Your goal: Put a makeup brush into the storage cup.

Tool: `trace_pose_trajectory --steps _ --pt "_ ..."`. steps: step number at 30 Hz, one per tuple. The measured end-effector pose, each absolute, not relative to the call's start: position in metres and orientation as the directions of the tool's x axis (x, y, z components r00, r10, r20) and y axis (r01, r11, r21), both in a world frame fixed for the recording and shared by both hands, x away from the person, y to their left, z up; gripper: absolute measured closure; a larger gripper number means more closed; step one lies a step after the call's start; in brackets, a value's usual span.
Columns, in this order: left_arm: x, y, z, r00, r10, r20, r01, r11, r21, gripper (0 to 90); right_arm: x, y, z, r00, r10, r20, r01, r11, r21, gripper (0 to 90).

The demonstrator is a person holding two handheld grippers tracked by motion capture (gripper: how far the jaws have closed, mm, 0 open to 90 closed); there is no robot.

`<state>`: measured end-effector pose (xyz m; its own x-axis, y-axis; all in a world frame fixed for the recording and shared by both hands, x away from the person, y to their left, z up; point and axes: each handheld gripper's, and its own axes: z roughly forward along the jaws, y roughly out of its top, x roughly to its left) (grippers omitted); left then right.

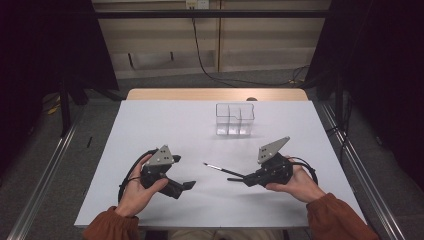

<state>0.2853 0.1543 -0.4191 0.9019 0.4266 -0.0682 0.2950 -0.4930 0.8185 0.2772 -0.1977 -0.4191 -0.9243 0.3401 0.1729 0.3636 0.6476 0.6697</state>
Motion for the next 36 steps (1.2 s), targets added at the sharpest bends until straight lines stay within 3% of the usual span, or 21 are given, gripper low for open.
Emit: trace_pose_trajectory --steps 12,23,36 --pt "0.282 0.158 -0.423 0.886 0.460 -0.068 0.288 -0.427 0.857 4.0 0.274 -0.202 -0.427 -0.902 0.392 0.182 0.378 0.512 0.771 84.4" --pt "0.277 0.155 -0.423 0.885 0.460 -0.069 0.278 -0.405 0.871 4.0 0.272 -0.201 -0.434 -0.895 0.382 0.230 0.390 0.424 0.817 84.4" --pt "0.276 0.149 -0.421 0.884 0.459 -0.093 0.269 -0.336 0.903 3.7 0.267 -0.196 -0.433 -0.905 0.376 0.199 0.334 0.337 0.880 84.4"
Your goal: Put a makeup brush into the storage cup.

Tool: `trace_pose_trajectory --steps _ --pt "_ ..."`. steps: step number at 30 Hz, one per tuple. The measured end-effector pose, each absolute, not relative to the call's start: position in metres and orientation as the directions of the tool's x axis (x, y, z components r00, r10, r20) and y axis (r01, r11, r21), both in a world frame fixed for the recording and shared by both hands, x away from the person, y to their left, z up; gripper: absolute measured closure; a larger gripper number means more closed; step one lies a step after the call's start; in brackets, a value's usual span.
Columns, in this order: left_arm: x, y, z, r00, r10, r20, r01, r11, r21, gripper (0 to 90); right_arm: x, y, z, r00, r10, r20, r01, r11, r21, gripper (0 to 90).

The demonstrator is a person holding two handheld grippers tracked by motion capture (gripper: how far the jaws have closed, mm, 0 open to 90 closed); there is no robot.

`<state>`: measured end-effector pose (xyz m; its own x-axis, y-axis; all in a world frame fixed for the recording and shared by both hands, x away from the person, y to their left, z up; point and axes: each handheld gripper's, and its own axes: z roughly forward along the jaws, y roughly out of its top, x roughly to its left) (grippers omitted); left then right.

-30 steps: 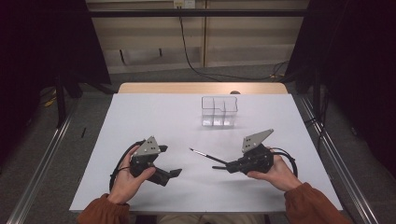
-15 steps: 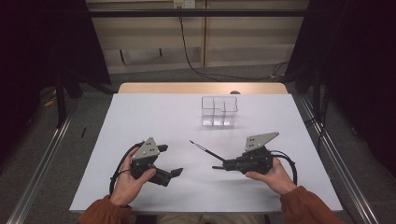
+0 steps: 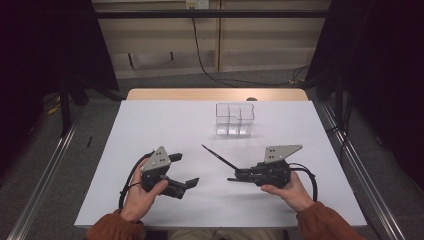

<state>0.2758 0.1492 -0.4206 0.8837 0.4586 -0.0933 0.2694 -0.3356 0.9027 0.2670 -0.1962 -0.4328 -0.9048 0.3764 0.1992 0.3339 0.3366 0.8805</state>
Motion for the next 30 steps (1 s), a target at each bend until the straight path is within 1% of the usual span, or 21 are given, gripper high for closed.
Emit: trace_pose_trajectory --steps 6,10,14,19,23,26,27,30 --pt "0.275 0.143 -0.418 0.891 0.440 -0.112 0.271 -0.316 0.909 3.8 0.266 -0.192 -0.434 -0.908 0.375 0.187 0.320 0.332 0.887 84.3" --pt "0.274 0.137 -0.414 0.900 0.425 -0.099 0.249 -0.315 0.916 3.5 0.266 -0.192 -0.434 -0.909 0.376 0.180 0.312 0.327 0.892 84.4" --pt "0.274 0.131 -0.411 0.916 0.389 -0.097 0.228 -0.305 0.925 3.5 0.267 -0.191 -0.434 -0.909 0.377 0.179 0.310 0.322 0.894 84.4" --pt "0.278 0.124 -0.407 0.909 0.407 -0.092 0.225 -0.293 0.929 4.2 0.265 -0.190 -0.433 -0.911 0.375 0.171 0.301 0.322 0.898 84.4" --pt "0.279 0.115 -0.403 0.913 0.396 -0.098 0.225 -0.289 0.930 5.0 0.265 -0.190 -0.433 -0.909 0.377 0.174 0.304 0.318 0.898 84.3" --pt "0.280 0.109 -0.401 0.911 0.398 -0.106 0.232 -0.281 0.931 7.8 0.265 -0.190 -0.433 -0.911 0.375 0.173 0.301 0.317 0.899 84.3" --pt "0.281 0.108 -0.400 0.908 0.400 -0.124 0.245 -0.266 0.932 9.6 0.265 -0.189 -0.433 -0.912 0.373 0.174 0.301 0.317 0.899 84.3" --pt "0.283 0.106 -0.398 0.904 0.406 -0.132 0.247 -0.246 0.937 18.5 0.264 -0.188 -0.434 -0.914 0.368 0.169 0.296 0.323 0.899 84.3"
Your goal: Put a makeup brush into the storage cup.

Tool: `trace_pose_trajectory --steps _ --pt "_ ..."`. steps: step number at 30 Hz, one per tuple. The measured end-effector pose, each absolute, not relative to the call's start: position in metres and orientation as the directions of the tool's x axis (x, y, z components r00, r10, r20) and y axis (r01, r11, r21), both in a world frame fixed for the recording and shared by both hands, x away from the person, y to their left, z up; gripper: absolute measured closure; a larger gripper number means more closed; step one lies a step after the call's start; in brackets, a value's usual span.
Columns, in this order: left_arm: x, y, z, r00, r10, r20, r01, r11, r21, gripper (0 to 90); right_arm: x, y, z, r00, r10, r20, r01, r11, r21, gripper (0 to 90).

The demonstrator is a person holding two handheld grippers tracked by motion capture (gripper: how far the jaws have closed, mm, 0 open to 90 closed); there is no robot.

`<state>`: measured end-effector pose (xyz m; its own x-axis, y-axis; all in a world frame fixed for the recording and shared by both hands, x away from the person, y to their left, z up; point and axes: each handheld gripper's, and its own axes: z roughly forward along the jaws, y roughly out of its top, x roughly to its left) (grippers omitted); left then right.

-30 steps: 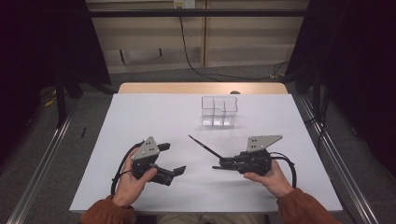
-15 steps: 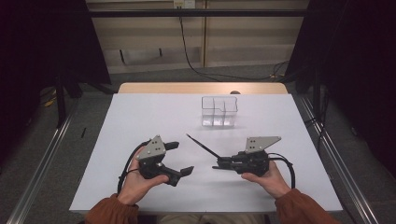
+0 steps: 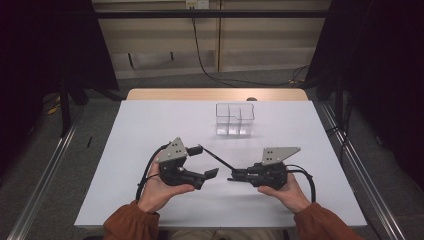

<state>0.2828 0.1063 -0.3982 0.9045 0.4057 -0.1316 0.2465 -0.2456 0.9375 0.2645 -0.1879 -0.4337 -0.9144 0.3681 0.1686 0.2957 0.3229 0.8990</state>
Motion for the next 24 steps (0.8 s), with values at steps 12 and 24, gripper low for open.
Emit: trace_pose_trajectory --steps 12,24 --pt "0.2854 0.1040 -0.3994 0.901 0.386 -0.196 0.295 -0.216 0.931 44.8 0.2640 -0.1842 -0.4365 -0.919 0.358 0.166 0.290 0.327 0.899 84.4" --pt "0.2893 0.1066 -0.3988 0.896 0.346 -0.280 0.357 -0.185 0.915 62.0 0.2643 -0.1813 -0.4395 -0.925 0.344 0.163 0.285 0.341 0.896 84.3"
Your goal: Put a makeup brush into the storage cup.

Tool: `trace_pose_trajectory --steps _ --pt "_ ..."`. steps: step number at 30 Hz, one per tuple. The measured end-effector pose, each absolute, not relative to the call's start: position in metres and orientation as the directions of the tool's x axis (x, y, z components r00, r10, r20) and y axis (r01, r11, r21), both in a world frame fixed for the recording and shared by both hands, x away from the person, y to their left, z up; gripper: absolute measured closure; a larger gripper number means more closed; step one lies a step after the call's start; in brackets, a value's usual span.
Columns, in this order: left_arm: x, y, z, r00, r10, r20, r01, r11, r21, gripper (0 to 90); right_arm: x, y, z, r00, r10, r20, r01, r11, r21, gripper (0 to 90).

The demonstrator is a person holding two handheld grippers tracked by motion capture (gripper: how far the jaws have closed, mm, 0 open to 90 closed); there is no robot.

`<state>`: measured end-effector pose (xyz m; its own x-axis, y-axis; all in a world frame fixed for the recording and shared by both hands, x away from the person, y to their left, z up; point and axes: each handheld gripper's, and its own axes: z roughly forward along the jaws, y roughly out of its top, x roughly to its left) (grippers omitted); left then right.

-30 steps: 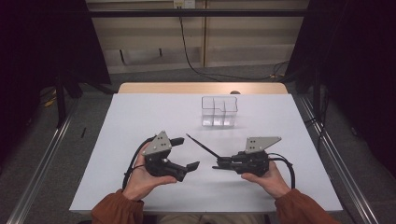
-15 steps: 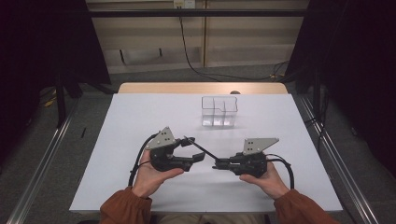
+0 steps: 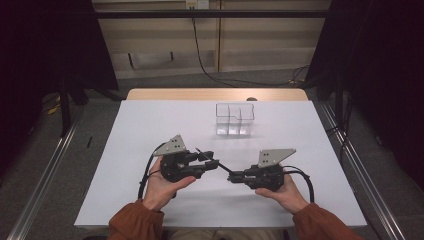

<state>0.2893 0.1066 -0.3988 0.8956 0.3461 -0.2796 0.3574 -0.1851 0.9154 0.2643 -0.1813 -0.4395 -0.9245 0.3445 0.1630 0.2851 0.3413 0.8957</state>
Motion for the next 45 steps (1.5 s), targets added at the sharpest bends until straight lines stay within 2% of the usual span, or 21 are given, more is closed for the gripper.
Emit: trace_pose_trajectory --steps 18,28,35,38,45 --pt "0.289 0.108 -0.396 0.904 0.281 -0.322 0.379 -0.175 0.909 76.9 0.263 -0.179 -0.443 -0.937 0.321 0.135 0.257 0.376 0.890 84.3" --pt "0.287 0.103 -0.392 0.912 0.234 -0.337 0.379 -0.167 0.910 82.6 0.262 -0.176 -0.445 -0.943 0.310 0.120 0.241 0.389 0.889 84.1" --pt "0.283 0.100 -0.389 0.914 0.233 -0.331 0.370 -0.152 0.917 83.9 0.263 -0.178 -0.444 -0.941 0.312 0.133 0.250 0.375 0.893 83.1" --pt "0.283 0.100 -0.387 0.915 0.234 -0.328 0.367 -0.152 0.918 84.0 0.263 -0.180 -0.443 -0.938 0.317 0.139 0.255 0.362 0.896 82.0" --pt "0.282 0.100 -0.386 0.918 0.244 -0.312 0.356 -0.161 0.921 84.0 0.266 -0.184 -0.440 -0.930 0.334 0.156 0.272 0.337 0.901 73.4"
